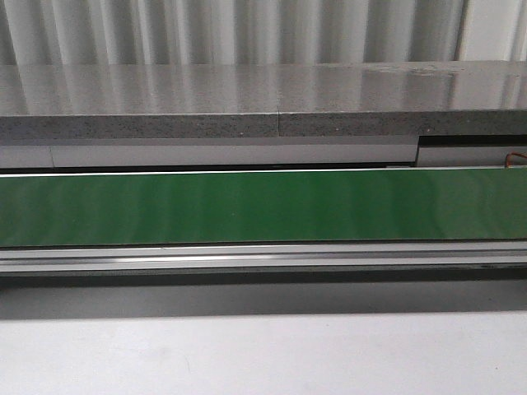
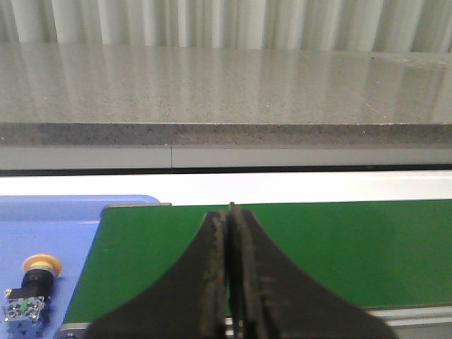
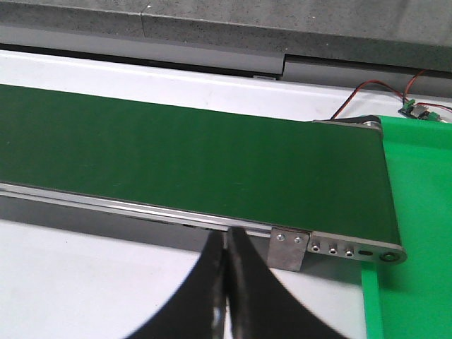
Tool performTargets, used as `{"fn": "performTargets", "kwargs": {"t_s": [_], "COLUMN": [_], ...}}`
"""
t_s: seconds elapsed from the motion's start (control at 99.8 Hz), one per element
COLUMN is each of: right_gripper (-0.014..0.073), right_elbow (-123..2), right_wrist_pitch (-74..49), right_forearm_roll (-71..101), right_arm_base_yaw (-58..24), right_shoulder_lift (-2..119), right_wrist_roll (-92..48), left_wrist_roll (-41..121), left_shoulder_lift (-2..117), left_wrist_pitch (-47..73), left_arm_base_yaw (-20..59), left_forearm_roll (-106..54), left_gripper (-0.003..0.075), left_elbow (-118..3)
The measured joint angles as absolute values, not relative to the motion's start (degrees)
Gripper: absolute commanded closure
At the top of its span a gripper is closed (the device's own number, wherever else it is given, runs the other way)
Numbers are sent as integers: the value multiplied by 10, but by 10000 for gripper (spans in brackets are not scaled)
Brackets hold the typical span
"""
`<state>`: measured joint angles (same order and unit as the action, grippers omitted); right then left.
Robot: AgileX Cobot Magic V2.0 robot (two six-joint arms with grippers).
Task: Move button from right to left
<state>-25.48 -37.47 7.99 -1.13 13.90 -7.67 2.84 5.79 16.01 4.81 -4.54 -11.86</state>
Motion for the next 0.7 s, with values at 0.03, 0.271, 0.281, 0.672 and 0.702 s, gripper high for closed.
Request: {"fn": "performTargets", "kwargs": {"t_s": [0.03,0.271,0.281,0.672,0.702], "right_gripper": [661,661,661,661,661], "right_elbow": [-255,-255,-255,-255,-255], "right_wrist_pitch": [-375,-375,-375,-375,-375], "right_forearm_roll": [80,80,81,81,81], "right_arm_base_yaw": [-11,-11,-11,-11,-11], "right_shoulder_lift": [139,139,139,138,138], "right_wrist_roll": [-77,-77,-77,-77,-77], "left_wrist_roll": [28,28,28,28,28], "left_shoulder_lift": [53,-3,-3,-3,-3], "left_wrist_pitch": [146,68,67,94,95], "left_arm_base_yaw": [48,48,48,37,36], "left_forearm_roll": [-40,14,14,0,0], "left_gripper": [740,740,740,740,740], "left_elbow": [-109,-25,-23,-1,-1]}}
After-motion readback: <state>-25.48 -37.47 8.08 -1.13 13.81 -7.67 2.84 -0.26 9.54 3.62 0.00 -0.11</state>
